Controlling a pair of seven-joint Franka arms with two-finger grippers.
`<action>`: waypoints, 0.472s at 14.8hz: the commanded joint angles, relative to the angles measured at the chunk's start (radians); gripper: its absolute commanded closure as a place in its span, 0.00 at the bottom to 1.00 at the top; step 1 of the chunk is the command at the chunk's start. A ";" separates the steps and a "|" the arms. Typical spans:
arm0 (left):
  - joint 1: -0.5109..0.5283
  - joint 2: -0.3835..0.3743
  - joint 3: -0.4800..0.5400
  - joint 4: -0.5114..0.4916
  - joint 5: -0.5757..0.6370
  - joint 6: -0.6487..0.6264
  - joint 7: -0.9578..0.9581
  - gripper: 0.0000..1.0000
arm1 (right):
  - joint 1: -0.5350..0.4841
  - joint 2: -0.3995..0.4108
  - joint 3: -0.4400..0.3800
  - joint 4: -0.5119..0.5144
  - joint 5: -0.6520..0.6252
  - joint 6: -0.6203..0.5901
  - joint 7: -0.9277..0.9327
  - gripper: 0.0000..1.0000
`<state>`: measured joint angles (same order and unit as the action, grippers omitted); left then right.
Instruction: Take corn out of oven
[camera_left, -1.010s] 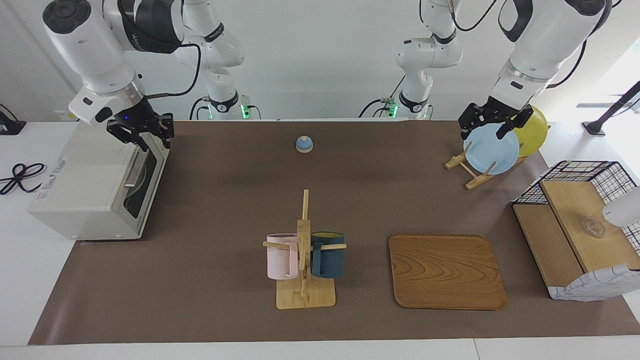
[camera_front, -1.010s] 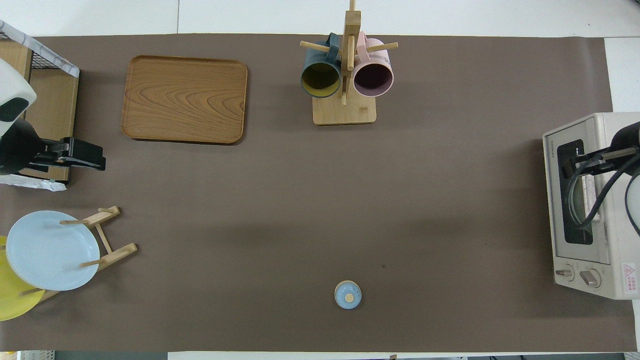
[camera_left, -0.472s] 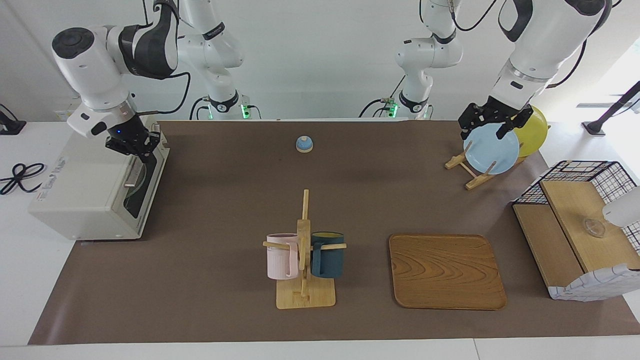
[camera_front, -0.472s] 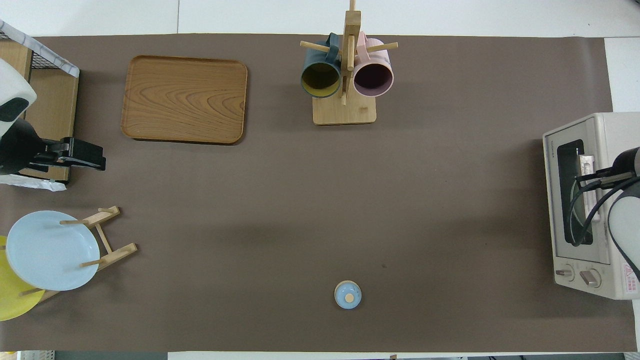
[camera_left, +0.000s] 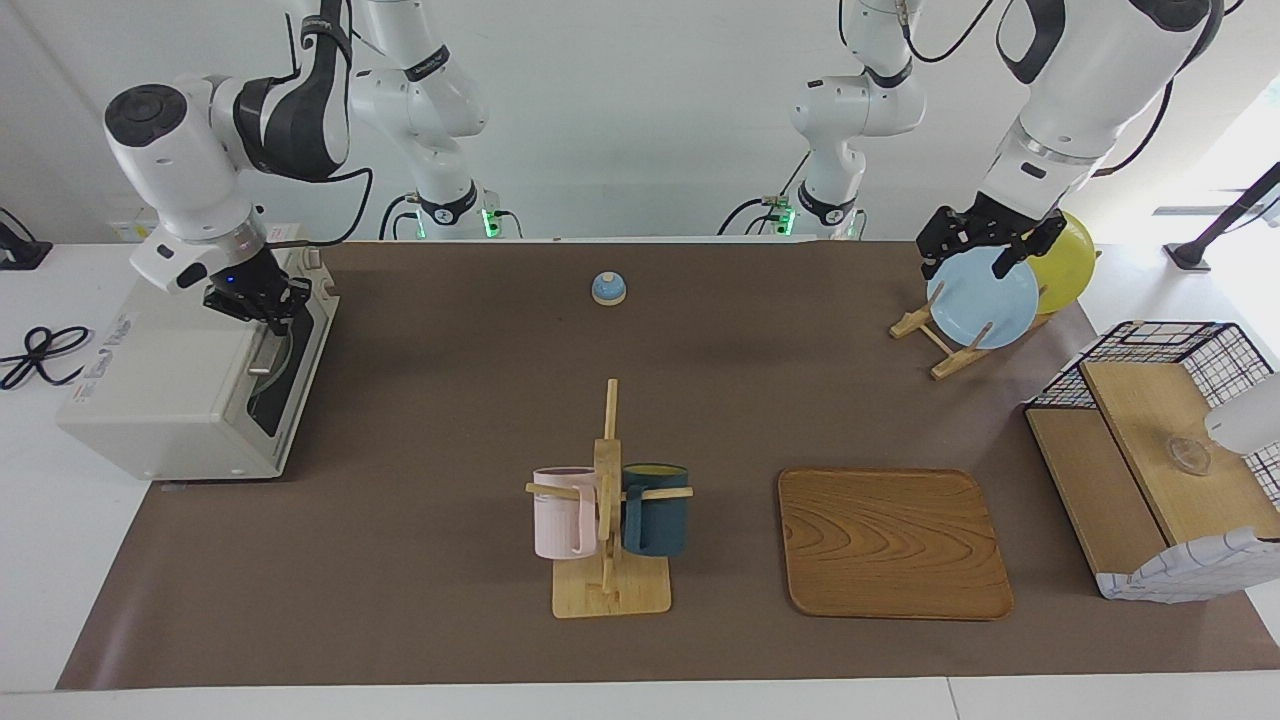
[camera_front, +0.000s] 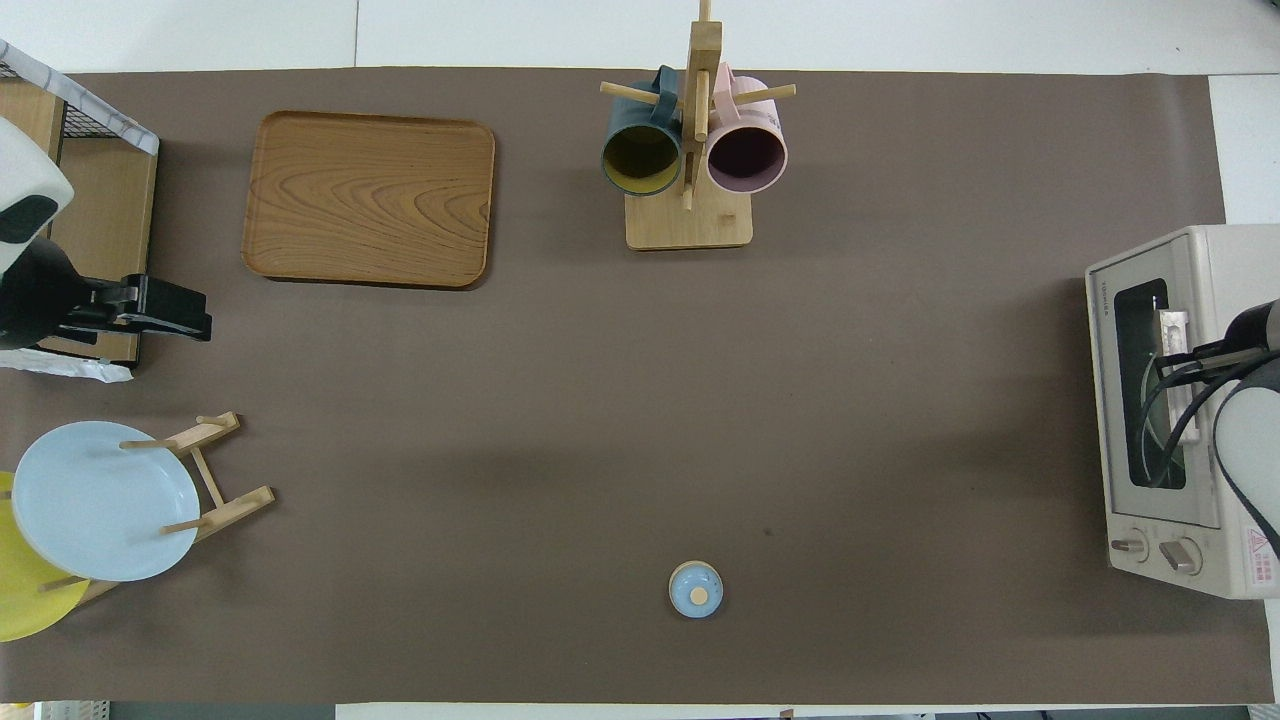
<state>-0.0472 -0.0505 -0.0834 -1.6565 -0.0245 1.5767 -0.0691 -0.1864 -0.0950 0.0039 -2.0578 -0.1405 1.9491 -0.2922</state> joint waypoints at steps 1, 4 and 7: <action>0.015 -0.014 -0.010 -0.019 -0.005 0.008 0.002 0.00 | -0.025 0.003 0.008 -0.025 -0.019 0.034 -0.015 1.00; 0.015 -0.014 -0.012 -0.019 -0.005 0.008 0.002 0.00 | -0.033 0.004 0.008 -0.027 -0.019 0.033 -0.015 1.00; 0.015 -0.012 -0.012 -0.019 -0.005 0.008 0.002 0.00 | -0.027 0.006 0.010 -0.027 -0.014 0.031 0.002 1.00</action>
<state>-0.0472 -0.0505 -0.0834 -1.6565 -0.0245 1.5767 -0.0691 -0.1927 -0.0890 0.0042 -2.0636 -0.1461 1.9610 -0.2921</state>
